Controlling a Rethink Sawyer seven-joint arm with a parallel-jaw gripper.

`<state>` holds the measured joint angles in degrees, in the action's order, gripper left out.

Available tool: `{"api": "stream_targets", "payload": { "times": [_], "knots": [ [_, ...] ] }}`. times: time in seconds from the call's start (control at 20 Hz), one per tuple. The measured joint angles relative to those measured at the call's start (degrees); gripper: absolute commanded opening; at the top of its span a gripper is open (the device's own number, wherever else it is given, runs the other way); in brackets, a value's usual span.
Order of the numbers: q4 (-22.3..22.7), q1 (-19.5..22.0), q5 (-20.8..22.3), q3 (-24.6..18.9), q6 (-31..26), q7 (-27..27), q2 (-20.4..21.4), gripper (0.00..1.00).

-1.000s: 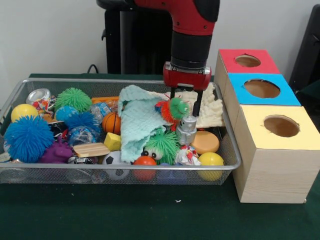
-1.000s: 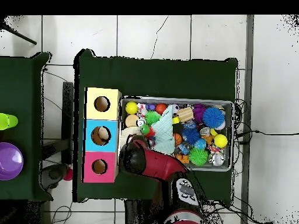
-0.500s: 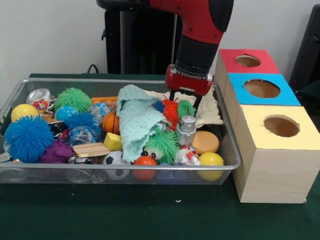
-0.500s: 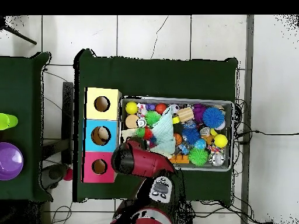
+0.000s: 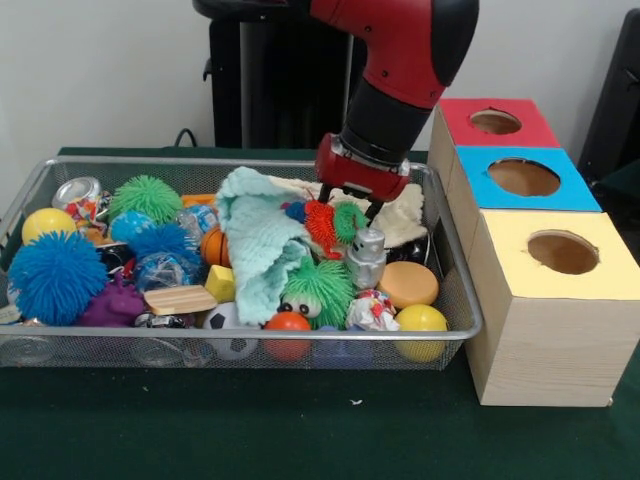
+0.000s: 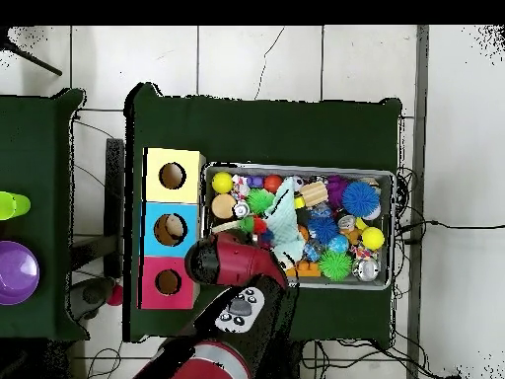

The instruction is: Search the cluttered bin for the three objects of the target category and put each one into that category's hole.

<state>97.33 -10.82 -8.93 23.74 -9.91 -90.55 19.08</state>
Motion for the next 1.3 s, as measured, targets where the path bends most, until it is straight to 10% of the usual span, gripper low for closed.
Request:
{"api": "stream_targets", "payload": {
  "times": [0.5,0.55,1.3],
  "knots": [
    [-2.2,1.8,4.2,0.6,-0.3,0.0,-1.6,1.0],
    [-2.3,2.9,5.9,0.5,-0.1,0.0,-1.6,0.0],
    [-2.3,6.8,17.1,-0.5,0.4,0.0,0.3,0.0]
  ]
}}
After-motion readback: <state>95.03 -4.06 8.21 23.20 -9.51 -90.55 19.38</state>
